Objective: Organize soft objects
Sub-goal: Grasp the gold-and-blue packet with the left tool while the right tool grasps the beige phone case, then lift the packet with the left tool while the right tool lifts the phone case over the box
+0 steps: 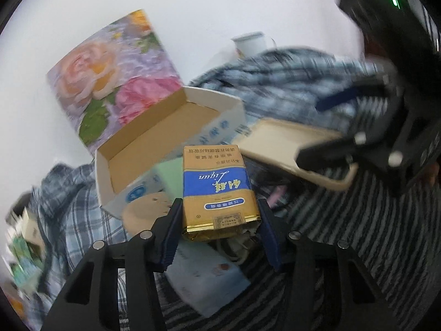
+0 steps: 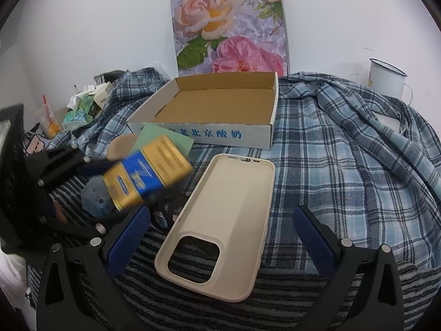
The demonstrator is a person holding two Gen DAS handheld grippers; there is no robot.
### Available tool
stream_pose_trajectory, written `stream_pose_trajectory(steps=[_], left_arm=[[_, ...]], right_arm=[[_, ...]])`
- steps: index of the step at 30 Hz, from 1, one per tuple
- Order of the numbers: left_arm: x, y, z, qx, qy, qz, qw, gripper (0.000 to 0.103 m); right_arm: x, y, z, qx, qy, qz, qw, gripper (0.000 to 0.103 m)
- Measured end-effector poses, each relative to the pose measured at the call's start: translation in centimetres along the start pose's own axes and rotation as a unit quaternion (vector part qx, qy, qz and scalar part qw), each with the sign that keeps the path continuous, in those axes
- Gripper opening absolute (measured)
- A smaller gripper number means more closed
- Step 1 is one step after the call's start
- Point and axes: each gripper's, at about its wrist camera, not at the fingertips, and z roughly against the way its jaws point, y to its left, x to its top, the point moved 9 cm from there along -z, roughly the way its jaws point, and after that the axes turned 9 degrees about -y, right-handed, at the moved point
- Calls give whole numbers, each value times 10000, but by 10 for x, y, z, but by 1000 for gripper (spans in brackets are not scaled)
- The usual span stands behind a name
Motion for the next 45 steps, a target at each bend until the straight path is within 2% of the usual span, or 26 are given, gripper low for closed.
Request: stream_pose_trajectory(steps=[4, 7, 10, 11, 13, 16, 24, 27, 31, 40, 45], left_arm=[[5, 21, 11, -75, -254, 589, 9979, 53], [8, 27, 16, -24, -369, 738, 9966, 53], [10, 29, 22, -8, -516, 829, 9952, 53], [10, 31, 23, 5, -542, 870, 9947, 53], [10, 34, 25, 31, -562, 939, 9940, 53], [10, 38, 26, 44, -585, 1045, 9928, 53], [7, 45, 26, 109, -576, 1234, 9906, 53], [6, 49, 27, 135, -589, 1336, 9892, 53], [5, 54, 28, 143, -609, 1468, 9872, 53], [5, 65, 31, 263, -692, 1676, 9831, 53], [6, 68, 35, 316, -780, 1721, 9815, 53]], right_arm=[[8, -5, -5, 211, 42, -314, 9993, 103], [17, -17, -17, 184, 109, -744, 9970, 103], [12, -18, -35, 137, 438, -966, 9943, 103], [8, -18, -40, 3, 542, -904, 9944, 102], [2, -17, -44, -262, 668, -783, 9943, 91], [1, -19, -45, -508, 709, -648, 9941, 83], [-2, -9, -55, -816, 960, -112, 9920, 81], [-4, -7, -57, -1104, 1032, 291, 9881, 77], [-1, -4, -51, -1079, 844, 347, 9900, 75], [28, 12, -15, -944, -170, 694, 9930, 73], [44, 22, 6, -876, -774, 820, 9898, 73]])
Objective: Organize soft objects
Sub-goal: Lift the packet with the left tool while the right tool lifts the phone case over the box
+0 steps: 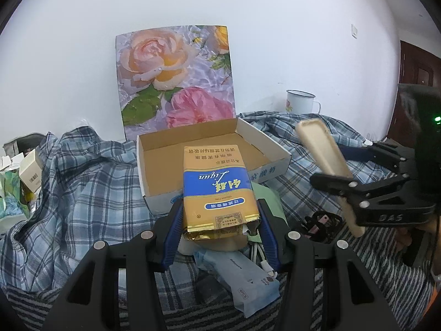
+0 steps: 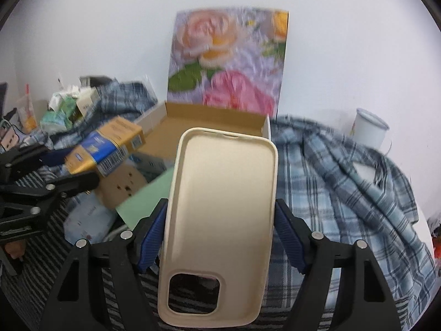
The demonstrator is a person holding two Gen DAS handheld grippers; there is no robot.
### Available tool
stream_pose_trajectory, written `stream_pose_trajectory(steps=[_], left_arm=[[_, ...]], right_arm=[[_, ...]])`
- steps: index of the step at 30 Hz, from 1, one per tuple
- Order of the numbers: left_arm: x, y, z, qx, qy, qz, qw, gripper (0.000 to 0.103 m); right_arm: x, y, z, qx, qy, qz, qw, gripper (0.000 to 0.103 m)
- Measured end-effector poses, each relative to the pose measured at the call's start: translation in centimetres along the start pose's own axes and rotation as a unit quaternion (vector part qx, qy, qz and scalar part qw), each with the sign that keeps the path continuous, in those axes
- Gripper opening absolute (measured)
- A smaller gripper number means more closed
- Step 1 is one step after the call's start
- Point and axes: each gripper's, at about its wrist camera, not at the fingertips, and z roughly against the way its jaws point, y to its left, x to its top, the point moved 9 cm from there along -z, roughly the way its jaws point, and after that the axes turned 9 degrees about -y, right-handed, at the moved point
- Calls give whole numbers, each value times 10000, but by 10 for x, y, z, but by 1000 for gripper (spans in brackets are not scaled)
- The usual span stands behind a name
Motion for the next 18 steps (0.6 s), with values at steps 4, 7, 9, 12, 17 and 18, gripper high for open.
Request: stream_pose_trajectory(steps=[4, 7, 9, 12, 17, 18], left_arm=[[5, 2, 3, 73, -95, -1, 9999, 53], [11, 3, 7, 141, -197, -14, 9997, 53], [17, 3, 14, 215, -239, -59, 9995, 53], [38, 2, 30, 241, -466, -56, 9986, 53], [77, 1, 54, 212, -865, 54, 9960, 53], [85, 0, 57, 221, -945, 35, 9953, 53]], right_arm=[[16, 2, 12, 99, -421, 29, 9991, 73], [28, 3, 21, 185, -620, 35, 9979, 73], [38, 4, 26, 242, -736, 73, 9970, 73], [52, 7, 35, 307, -919, 141, 9952, 73], [82, 11, 53, 435, -1257, 218, 9909, 73], [89, 12, 57, 449, -1340, 239, 9897, 73]])
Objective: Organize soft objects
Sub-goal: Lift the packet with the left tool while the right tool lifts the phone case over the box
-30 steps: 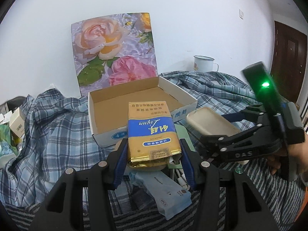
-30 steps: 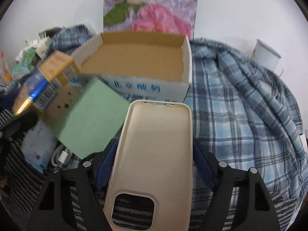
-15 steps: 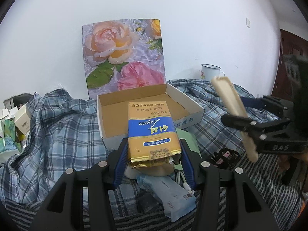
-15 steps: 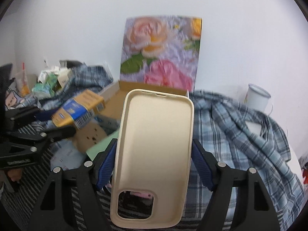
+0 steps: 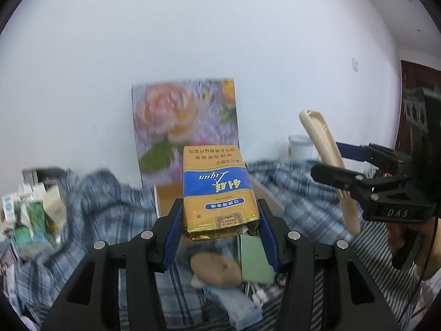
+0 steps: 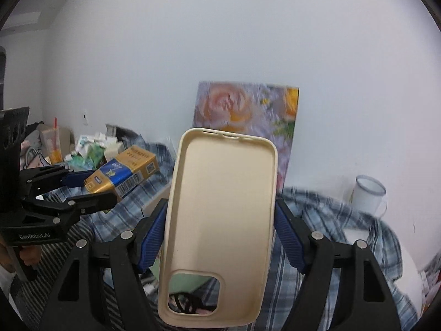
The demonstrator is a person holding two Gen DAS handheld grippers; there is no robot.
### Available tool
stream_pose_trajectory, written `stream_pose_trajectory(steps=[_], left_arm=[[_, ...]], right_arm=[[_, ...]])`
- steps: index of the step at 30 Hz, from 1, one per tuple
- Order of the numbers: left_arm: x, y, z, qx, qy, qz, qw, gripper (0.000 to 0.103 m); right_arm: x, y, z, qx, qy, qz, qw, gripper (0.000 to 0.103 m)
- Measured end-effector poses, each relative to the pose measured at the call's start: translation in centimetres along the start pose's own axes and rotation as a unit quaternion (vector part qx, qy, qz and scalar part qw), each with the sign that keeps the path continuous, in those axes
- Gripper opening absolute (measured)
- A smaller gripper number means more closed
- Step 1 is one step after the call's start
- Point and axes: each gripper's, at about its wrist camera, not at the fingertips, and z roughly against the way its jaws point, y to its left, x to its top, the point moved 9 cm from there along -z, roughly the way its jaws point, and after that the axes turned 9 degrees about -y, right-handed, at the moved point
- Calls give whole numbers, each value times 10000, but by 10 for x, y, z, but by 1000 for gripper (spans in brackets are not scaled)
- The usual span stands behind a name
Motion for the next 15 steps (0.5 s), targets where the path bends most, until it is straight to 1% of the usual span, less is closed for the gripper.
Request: stream_pose_trajectory(steps=[3, 7, 11, 15], left_arm=[[22, 3, 4, 70, -169, 84, 9998, 53], [43, 8, 7, 169, -304, 184, 9992, 53], [62, 10, 9, 229, -479, 223, 9983, 53], [82, 11, 4, 247, -611, 258, 9975, 53]], right_arm=[[21, 2, 5, 55, -203, 69, 9998, 73], [46, 3, 11, 77, -437, 201, 9988, 73], [67, -3, 11, 128, -636, 115, 9978, 73], [89, -8, 9, 186, -857, 16, 9961, 73]])
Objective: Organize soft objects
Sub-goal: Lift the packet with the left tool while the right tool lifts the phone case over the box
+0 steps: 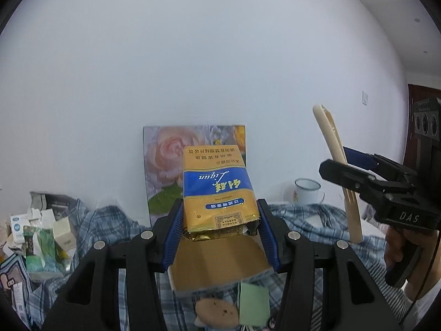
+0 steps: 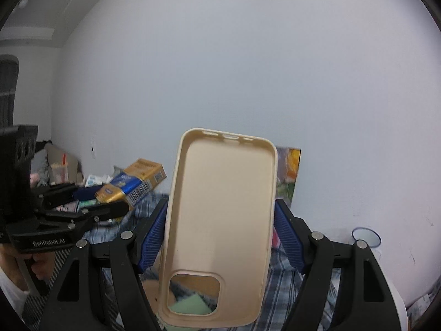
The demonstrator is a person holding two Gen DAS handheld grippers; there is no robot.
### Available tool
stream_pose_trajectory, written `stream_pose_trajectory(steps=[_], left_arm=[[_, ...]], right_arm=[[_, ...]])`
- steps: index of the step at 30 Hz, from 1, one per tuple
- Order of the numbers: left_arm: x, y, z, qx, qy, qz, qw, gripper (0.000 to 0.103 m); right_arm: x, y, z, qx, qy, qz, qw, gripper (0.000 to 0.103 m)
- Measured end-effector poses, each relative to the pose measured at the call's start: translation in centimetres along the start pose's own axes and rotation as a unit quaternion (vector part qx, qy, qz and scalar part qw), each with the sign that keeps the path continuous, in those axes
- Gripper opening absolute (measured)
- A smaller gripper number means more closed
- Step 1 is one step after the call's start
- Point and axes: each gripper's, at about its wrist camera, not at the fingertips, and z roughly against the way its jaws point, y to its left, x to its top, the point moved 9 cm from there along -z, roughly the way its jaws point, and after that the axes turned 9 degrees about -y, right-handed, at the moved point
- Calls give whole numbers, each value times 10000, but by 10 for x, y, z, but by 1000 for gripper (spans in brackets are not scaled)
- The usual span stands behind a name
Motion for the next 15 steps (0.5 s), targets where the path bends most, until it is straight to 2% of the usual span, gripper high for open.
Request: stream_pose_trajectory(steps=[7, 13, 15], left_arm=[[22, -2, -23, 122, -128, -152, 9997, 53], [38, 1, -47, 82, -127, -47, 9999, 53], [42, 4, -55, 174, -162, -98, 9997, 53]], right_arm=[[31, -9, -17, 89, -280, -262, 9992, 73], [45, -8, -39, 158, -374, -114, 9991, 73], [44, -8, -48, 156, -339, -85, 9993, 73]])
